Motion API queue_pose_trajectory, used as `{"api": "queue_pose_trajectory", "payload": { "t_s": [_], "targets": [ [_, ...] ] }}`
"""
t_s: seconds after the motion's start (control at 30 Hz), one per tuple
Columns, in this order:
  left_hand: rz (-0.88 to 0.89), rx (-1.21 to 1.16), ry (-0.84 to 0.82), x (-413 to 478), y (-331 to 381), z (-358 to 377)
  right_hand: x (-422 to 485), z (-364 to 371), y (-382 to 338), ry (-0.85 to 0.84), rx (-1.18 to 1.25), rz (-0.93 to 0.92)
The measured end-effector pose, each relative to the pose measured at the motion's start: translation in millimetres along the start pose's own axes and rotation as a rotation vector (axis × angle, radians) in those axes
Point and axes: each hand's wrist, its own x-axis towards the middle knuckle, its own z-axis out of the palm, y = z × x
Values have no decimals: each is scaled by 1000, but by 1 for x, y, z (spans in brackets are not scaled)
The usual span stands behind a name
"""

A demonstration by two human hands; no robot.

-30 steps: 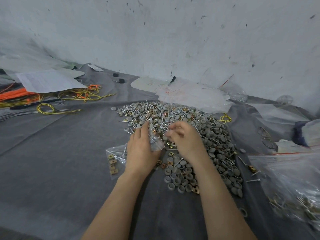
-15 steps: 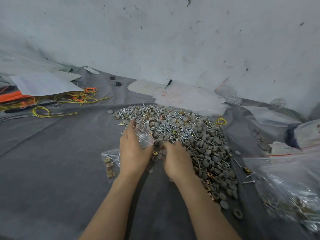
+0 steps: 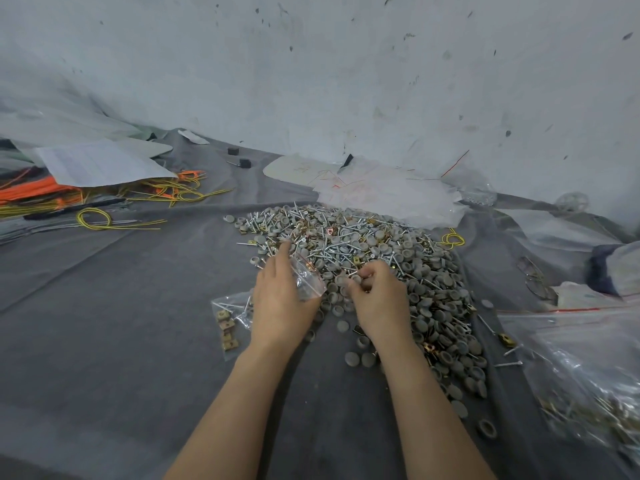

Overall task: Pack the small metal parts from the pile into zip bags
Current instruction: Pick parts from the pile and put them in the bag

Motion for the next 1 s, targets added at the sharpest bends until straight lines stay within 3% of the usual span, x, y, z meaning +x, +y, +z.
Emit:
{"api": "queue_pose_trajectory", "payload": {
  "t_s": [0.17, 0.27, 0.4, 0.47, 0.57, 0.77, 0.83, 1.0],
  "targets": [
    [16, 21, -36, -2, 3, -1, 0, 1, -6, 98, 274, -37],
    [30, 43, -51, -3, 3, -1, -3, 5, -18, 36, 392, -76],
    [33, 21, -45, -3, 2, 0, -5, 7, -26, -169, 394, -154],
    [36, 1, -11, -2, 1, 1, -4, 1, -24, -146, 404, -106],
    [27, -53, 91, 2, 0, 0, -2, -12, -17, -173, 287, -82],
    [-6, -143, 186, 6, 2, -4, -21, -2, -29, -649, -171, -280],
    [-7, -146, 180, 5, 3, -4, -23, 3, -31, -676, -238, -333],
    [1, -121, 159, 4, 2, -2, -20, 4, -24, -601, -136, -333]
  ]
}}
